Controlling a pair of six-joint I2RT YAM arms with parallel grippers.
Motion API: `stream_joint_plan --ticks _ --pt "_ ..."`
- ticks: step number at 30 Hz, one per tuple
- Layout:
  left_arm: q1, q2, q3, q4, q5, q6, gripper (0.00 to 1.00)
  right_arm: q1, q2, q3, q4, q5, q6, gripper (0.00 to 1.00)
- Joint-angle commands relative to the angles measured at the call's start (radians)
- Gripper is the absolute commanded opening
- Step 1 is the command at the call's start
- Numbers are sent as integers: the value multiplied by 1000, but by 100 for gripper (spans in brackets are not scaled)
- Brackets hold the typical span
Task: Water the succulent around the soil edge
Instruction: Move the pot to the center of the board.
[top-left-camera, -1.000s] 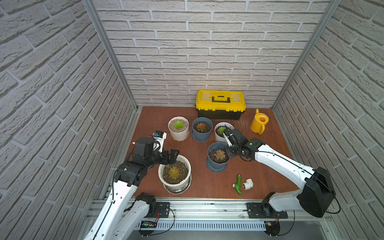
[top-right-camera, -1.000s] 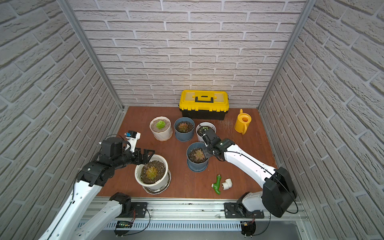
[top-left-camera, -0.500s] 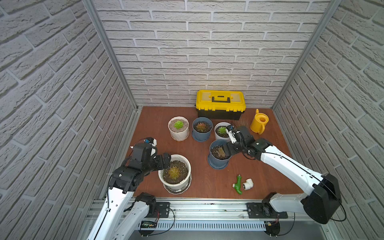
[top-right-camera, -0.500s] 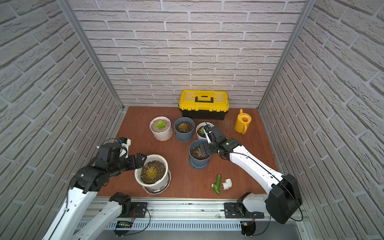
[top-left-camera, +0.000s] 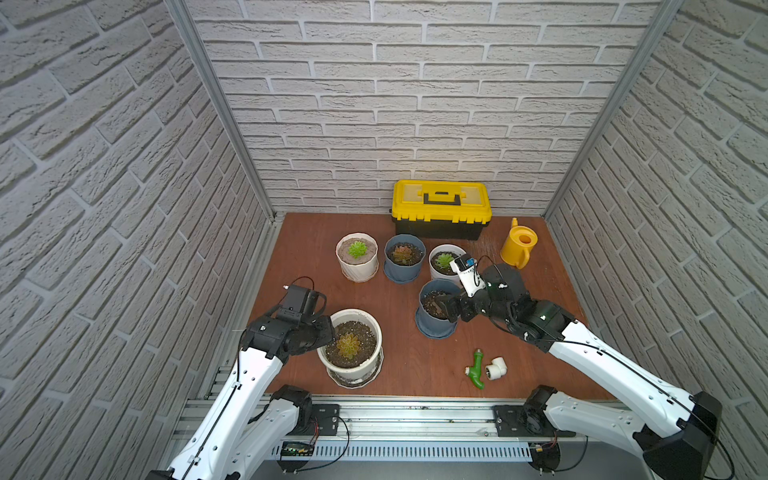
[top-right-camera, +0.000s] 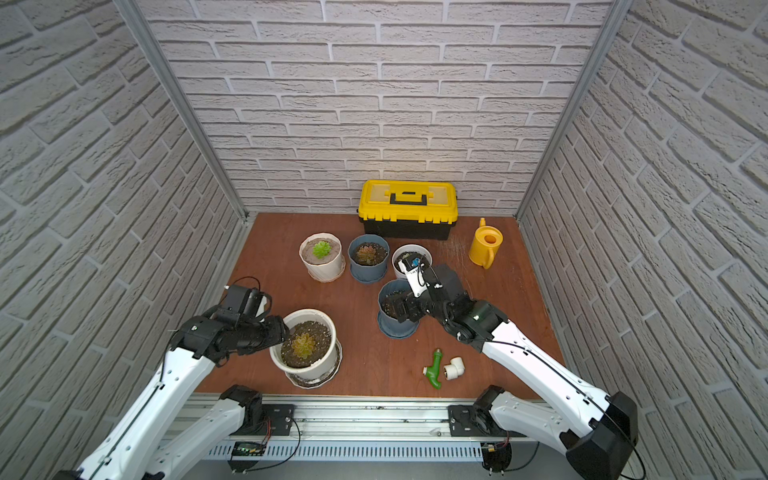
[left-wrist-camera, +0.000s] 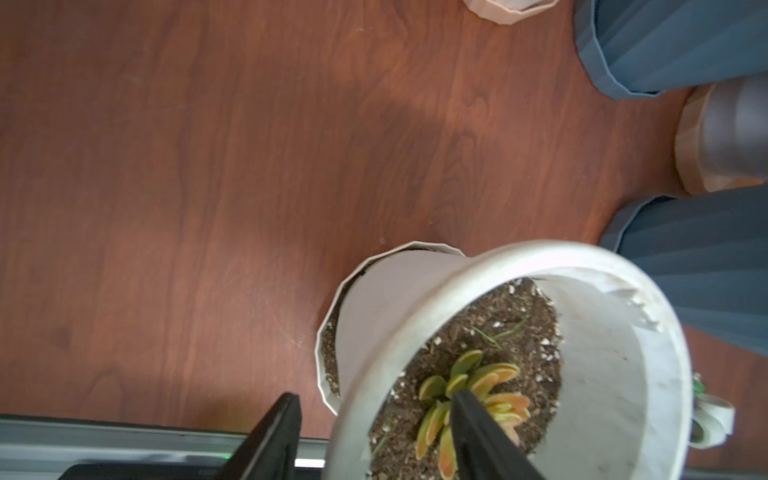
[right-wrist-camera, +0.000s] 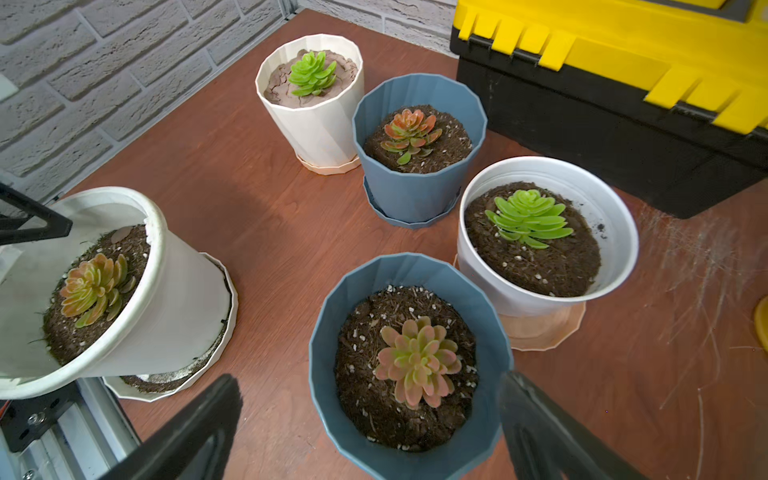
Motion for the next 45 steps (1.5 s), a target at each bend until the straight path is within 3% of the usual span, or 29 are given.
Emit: stream_joint_plan --ticks 1,8,14,26,32,45 --pt "-6 -3 10 -17 -75 7 57 7 -10 -24 90 -52 -4 100" --pt "-19 -48 -40 80 -39 21 15 20 -2 -50 135 -129 -37 100" --pt "-58 -13 -67 148 -50 27 2 45 -26 -74 189 -156 -57 100" --pt "-153 153 -57 533 -199 -11 2 47 -98 -144 247 54 -8 100" --pt "-159 233 -50 694 -261 2 3 47 -155 -204 313 118 1 100" --pt "-222 344 -20 808 -216 -18 15 46 -200 -257 358 259 9 100"
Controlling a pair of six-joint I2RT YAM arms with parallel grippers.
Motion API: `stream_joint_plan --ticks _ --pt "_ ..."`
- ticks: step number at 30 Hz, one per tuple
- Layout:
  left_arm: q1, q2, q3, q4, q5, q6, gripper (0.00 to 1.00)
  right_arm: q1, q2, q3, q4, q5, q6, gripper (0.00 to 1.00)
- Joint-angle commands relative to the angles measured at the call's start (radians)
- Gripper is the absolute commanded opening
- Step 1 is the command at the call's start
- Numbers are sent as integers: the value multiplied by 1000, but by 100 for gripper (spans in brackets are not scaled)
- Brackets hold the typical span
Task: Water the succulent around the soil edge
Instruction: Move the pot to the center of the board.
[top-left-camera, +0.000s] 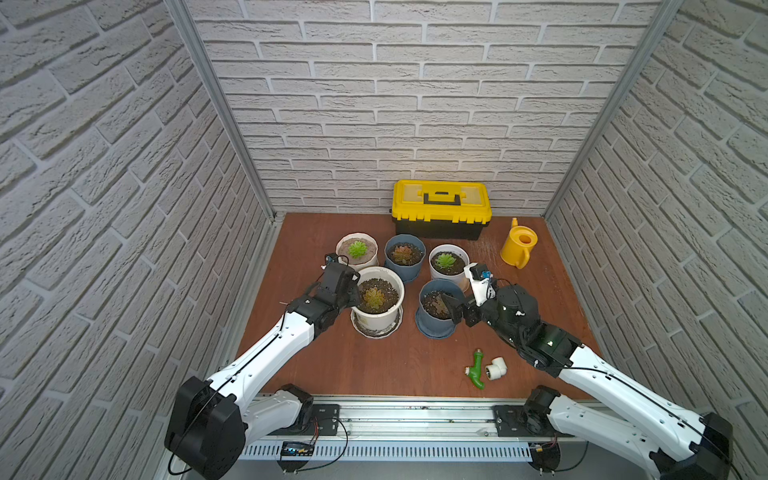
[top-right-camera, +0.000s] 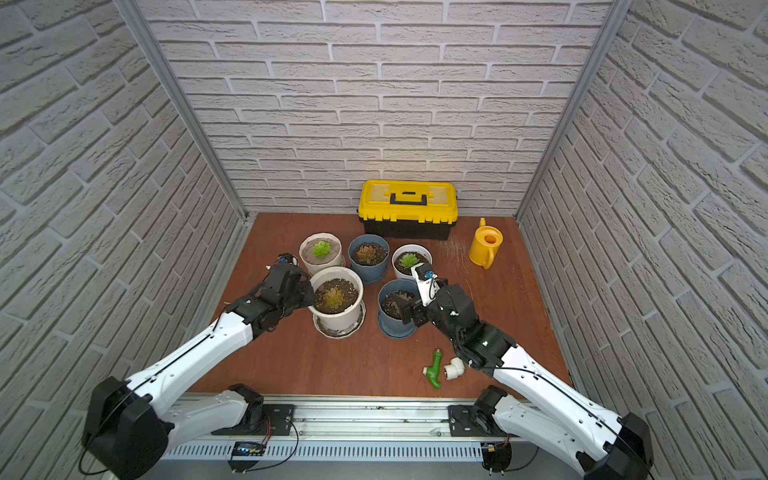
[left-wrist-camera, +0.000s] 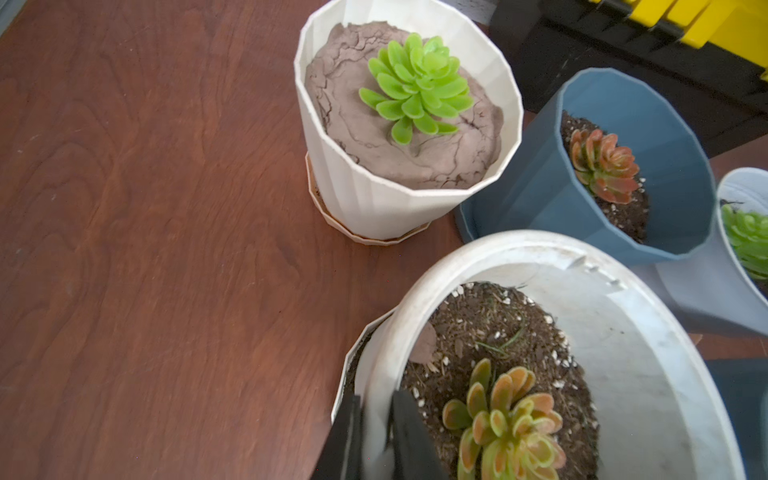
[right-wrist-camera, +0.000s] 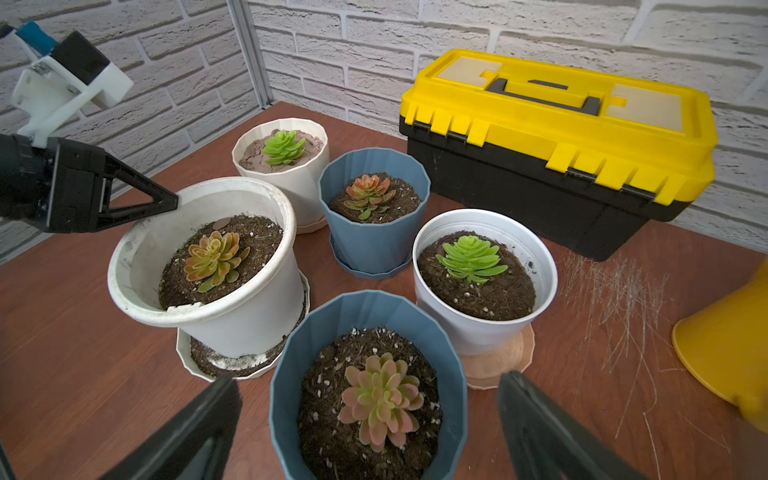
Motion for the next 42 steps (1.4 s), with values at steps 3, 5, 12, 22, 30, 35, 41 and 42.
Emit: stream_joint_plan --ticks 3,5,12,22,30,35,41,42 --pt "-38 -17 12 85 20 -21 27 3 -16 -23 69 113 39 100" --pt "-42 -43 7 84 24 -4 44 3 -12 -28 79 156 52 100" --pt "-35 -241 40 -54 -25 107 98 -1 20 4 33 307 72 100" --pt "-31 -628 32 -224 84 377 98 -4 -97 -176 302 452 26 99" --pt "-25 -878 -143 -167 156 416 98 -183 -89 -171 232 741 130 99" --pt "26 -890 -150 -192 219 386 98 -428 -71 -161 249 544 160 99" --pt "36 -861 -138 -214 256 389 98 -751 241 19 241 46 182 99" --pt "41 -859 -138 -213 266 391 98 -801 302 52 247 -60 190 99"
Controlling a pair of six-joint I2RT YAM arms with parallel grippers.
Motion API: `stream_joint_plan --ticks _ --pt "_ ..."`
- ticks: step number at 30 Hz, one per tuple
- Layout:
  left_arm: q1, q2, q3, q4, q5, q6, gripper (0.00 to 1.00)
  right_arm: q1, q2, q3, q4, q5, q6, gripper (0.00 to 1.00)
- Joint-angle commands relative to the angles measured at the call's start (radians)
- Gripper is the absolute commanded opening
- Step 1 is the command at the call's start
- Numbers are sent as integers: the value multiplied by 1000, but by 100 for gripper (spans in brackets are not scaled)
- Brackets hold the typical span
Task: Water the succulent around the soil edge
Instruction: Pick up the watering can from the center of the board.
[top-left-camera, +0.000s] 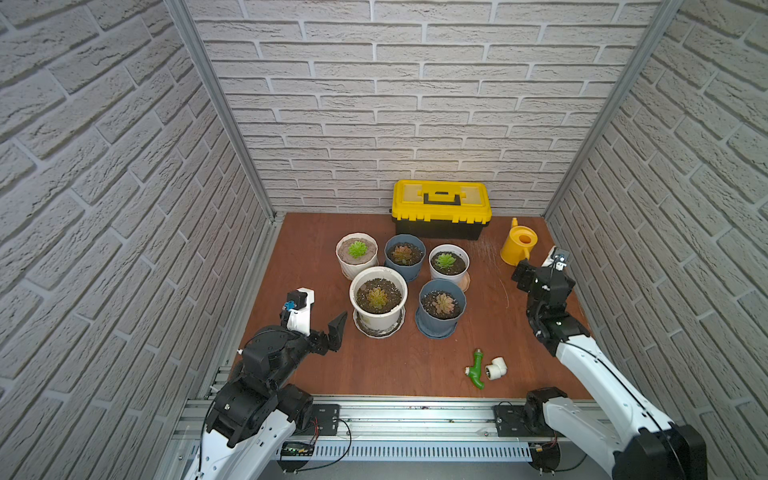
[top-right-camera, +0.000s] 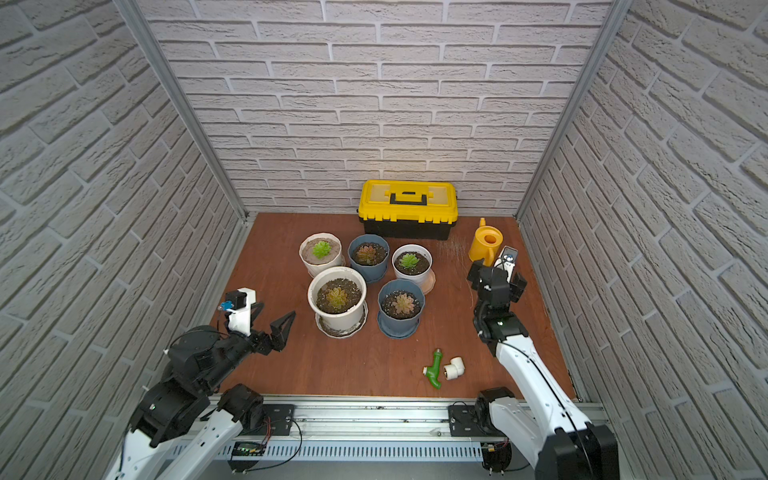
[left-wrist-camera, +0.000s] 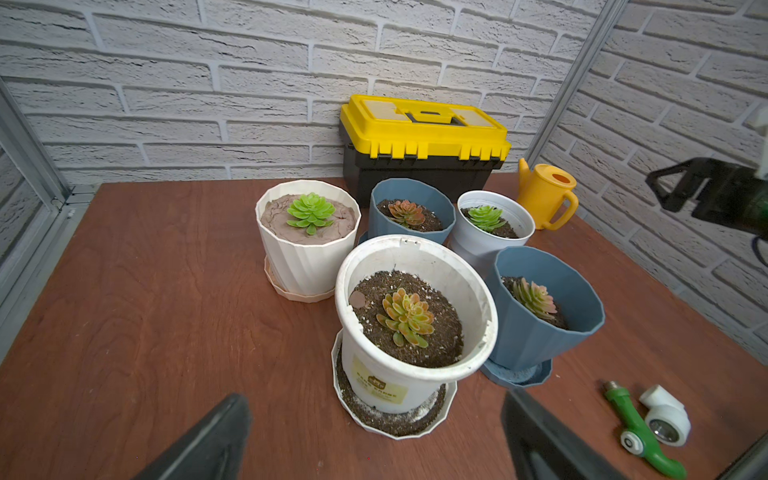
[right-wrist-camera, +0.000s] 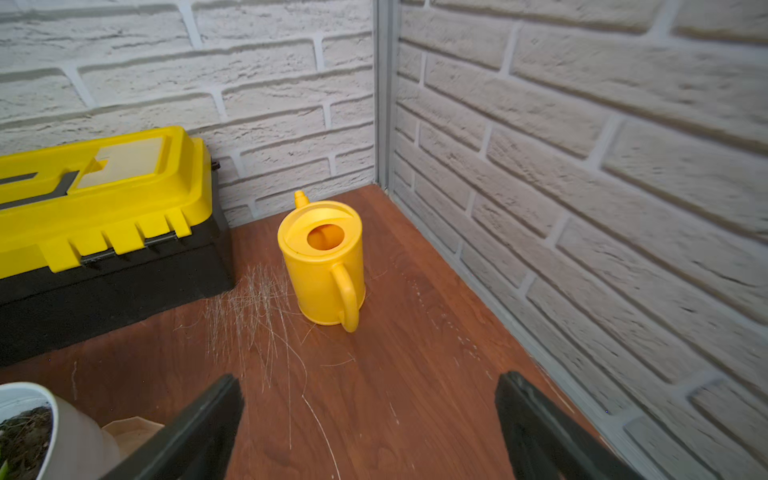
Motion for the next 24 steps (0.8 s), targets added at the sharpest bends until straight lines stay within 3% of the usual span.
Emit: stream_joint_plan --ticks 1,3,6,14,21,24 --pt "18 12 6 21 58 7 98 -146 166 96 37 -410 46 98" --pt "30 9 6 22 68 7 98 -197 256 121 108 -498 20 93" --pt "46 -7 1 28 78 6 98 -214 359 167 157 -495 -88 92" --pt "48 -48 -4 31 94 9 98 -238 596 335 4 -542 -326 91" --pt "48 -60 -7 31 89 8 98 -260 713 480 -122 -570 -358 78" --pt "48 -58 -6 29 84 9 98 -272 750 532 -172 -595 -360 67"
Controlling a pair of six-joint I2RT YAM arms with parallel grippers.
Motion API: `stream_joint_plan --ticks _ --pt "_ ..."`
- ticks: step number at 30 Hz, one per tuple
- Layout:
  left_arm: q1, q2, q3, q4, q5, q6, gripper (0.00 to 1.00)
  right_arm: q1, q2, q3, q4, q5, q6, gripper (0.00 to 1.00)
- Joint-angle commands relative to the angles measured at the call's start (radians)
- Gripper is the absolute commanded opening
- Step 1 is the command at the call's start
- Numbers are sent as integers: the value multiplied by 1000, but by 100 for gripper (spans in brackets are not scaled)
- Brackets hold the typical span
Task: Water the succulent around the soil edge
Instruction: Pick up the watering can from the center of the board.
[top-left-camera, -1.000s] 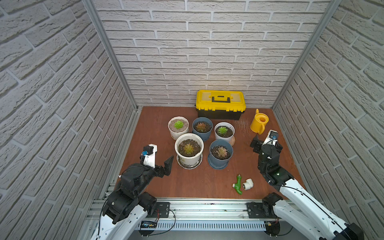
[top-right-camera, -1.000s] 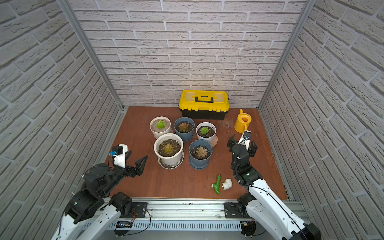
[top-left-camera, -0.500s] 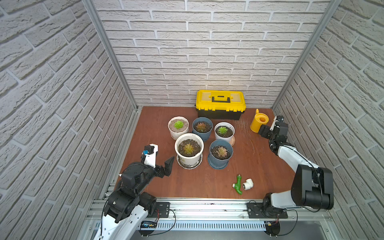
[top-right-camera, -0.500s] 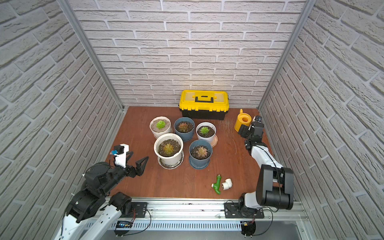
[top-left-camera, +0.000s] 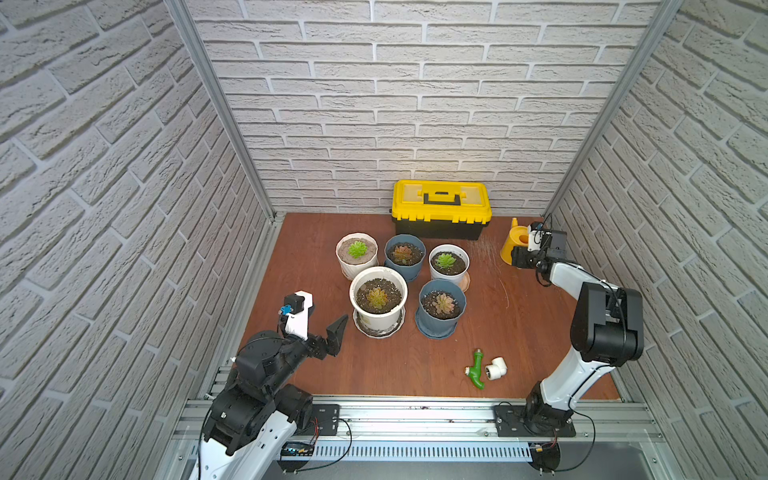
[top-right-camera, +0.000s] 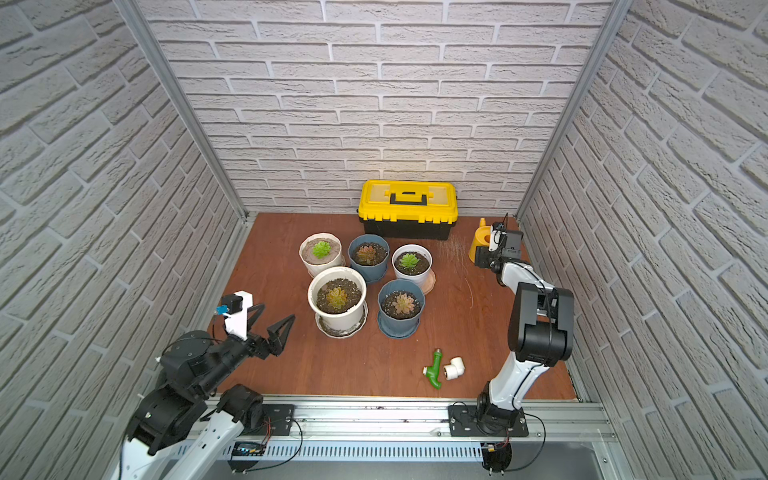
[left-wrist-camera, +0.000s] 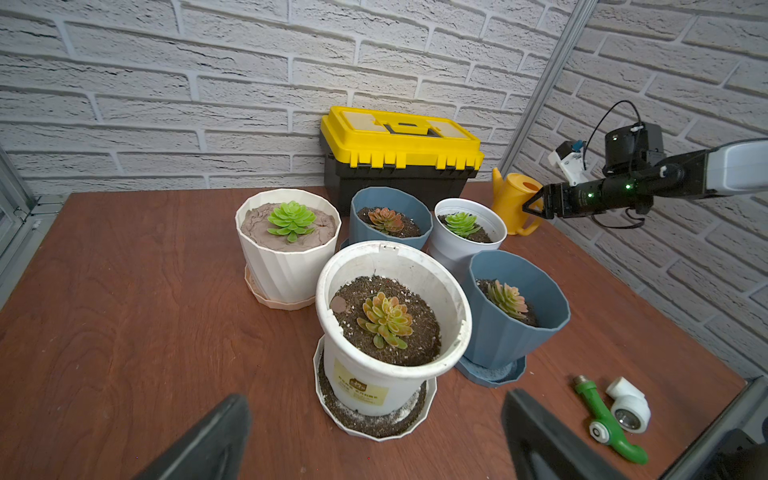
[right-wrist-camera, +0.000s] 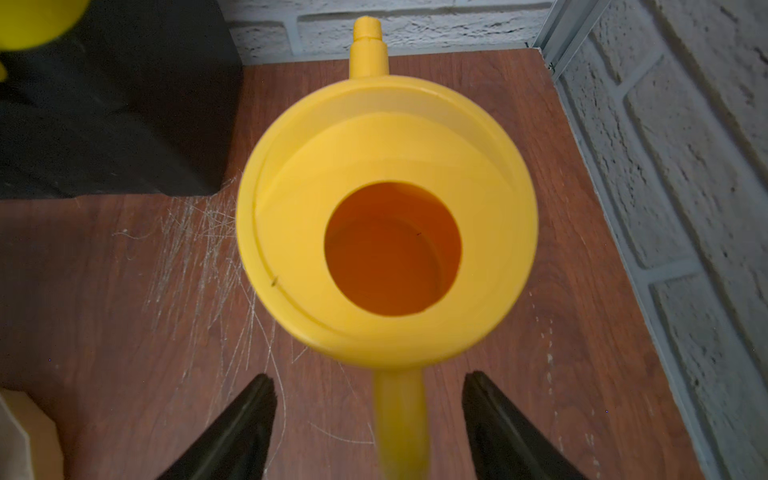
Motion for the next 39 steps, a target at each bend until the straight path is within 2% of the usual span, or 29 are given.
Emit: stream_joint_plan --ticks 1,4,6,9,11,13,18,21,25,31,39 --pt "5 -7 -7 33 2 10 98 -12 23 59 -60 -48 -30 63" --pt "5 -3 -7 35 0 10 98 -12 41 80 -71 -84 -47 45" --pt "7 4 -6 33 3 8 98 -12 47 86 -66 -103 -54 41" --pt "9 11 -5 32 4 10 98 -12 47 88 -57 -108 -50 24" --pt "12 12 -5 32 4 10 98 -12 32 69 -31 -106 -40 10" --pt "14 12 -6 33 3 8 98 -12 -2 28 27 -107 -19 3" --pt "28 23 -9 48 12 -3 98 -11 -151 -117 205 -54 80 3" --pt "45 47 -6 51 32 -9 98 7 -293 -201 213 198 240 3" --pt "76 76 4 47 64 -15 98 51 -469 -290 144 278 320 3" --pt "88 90 14 36 79 -25 98 175 -744 -322 -141 278 291 3" --pt "123 161 42 28 143 -53 98 286 -1071 -347 -445 160 311 3"
